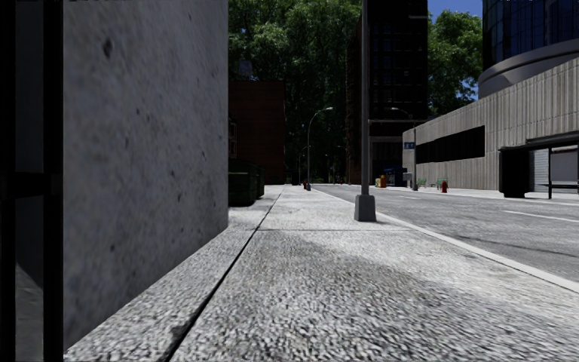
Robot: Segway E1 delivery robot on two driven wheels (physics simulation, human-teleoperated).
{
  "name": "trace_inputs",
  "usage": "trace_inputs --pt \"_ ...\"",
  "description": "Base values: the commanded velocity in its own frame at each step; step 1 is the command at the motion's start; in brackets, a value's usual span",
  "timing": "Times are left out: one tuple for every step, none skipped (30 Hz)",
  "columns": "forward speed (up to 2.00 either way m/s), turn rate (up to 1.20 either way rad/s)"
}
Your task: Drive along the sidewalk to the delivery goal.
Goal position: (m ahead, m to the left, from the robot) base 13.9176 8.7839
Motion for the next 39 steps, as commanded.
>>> trace_inputs --pt "2.0 0.0" --pt "2.0 0.0" --pt "2.0 0.0" --pt "2.0 0.0" --pt "2.0 0.0" --pt "2.0 0.0" --pt "2.0 0.0" --pt "2.0 0.0" --pt "2.0 0.0" --pt "2.0 0.0" --pt "2.0 0.0" --pt "2.0 0.0" --pt "2.0 0.0" --pt "2.0 0.0" --pt "2.0 0.0" --pt "2.0 0.0" --pt "2.0 0.0" --pt "2.0 0.0" --pt "2.0 0.0" --pt "2.0 0.0" --pt "2.0 0.0" --pt "2.0 0.0" --pt "2.0 0.0" --pt "2.0 0.0" --pt "2.0 0.0" --pt "2.0 0.0" --pt "2.0 0.0" --pt "2.0 0.0" --pt "2.0 0.0" --pt "2.0 0.0" --pt "2.0 0.0" --pt "2.0 0.0" --pt "2.0 0.0" --pt "2.0 0.0" --pt "2.0 0.0" --pt "2.0 0.0" --pt "2.0 0.0" --pt "2.0 0.0" --pt "2.0 0.0"
